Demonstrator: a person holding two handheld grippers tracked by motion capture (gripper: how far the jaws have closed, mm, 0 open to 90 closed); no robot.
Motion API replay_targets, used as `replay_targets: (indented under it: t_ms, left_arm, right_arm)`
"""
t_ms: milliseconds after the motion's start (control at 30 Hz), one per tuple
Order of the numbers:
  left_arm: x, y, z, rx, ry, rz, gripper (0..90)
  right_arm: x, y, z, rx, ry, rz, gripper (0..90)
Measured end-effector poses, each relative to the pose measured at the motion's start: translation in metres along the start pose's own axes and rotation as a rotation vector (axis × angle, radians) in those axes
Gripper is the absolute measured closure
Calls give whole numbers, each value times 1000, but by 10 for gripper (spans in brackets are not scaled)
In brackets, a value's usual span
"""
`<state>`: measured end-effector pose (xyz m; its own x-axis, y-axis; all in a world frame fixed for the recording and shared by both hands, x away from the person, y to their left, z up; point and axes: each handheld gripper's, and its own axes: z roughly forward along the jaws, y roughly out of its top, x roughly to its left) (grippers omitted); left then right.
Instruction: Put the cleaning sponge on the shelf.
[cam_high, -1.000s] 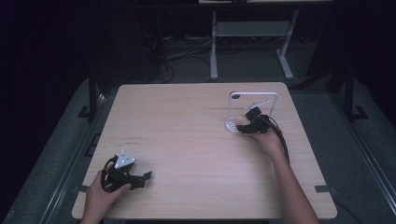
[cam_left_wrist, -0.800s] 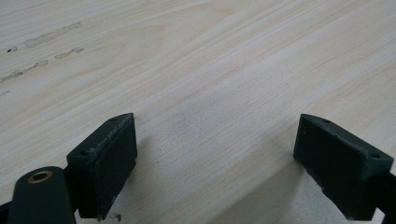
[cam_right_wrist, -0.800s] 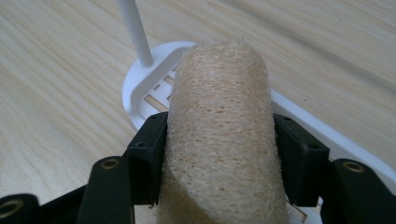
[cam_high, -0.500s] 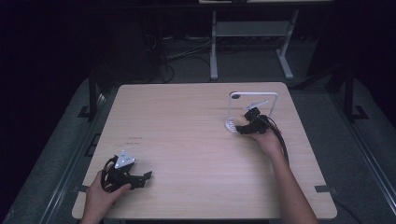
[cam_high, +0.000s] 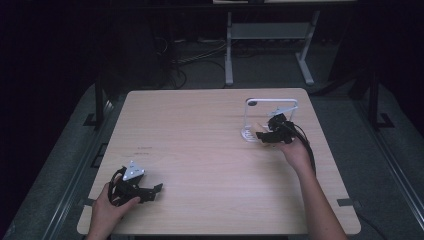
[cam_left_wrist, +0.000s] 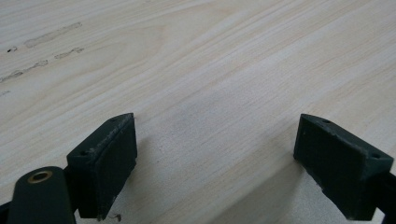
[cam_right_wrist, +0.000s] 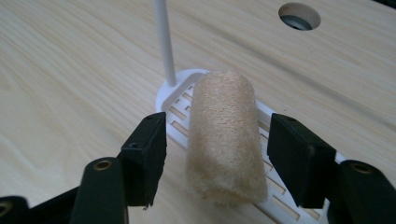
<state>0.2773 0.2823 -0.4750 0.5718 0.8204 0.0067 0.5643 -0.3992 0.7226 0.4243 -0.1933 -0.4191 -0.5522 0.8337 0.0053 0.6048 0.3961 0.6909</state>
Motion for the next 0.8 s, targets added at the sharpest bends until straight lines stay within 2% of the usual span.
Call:
replay_targets:
  t_ms: [100,200,467,800]
  left_arm:
    - [0,0,0,0,0,0,128]
    - [0,0,0,0,0,0,128]
    - [0,0,0,0,0,0,128]
    - [0,0,0,1,0,1,128]
  right_arm:
    - [5,-1,-11,-17,7,-1,452]
    - [9,-2,-18,-19,14,0,552]
    - [21,-12,-23,-6,45,1,890]
    - [30,-25,-5,50,59,-33,897]
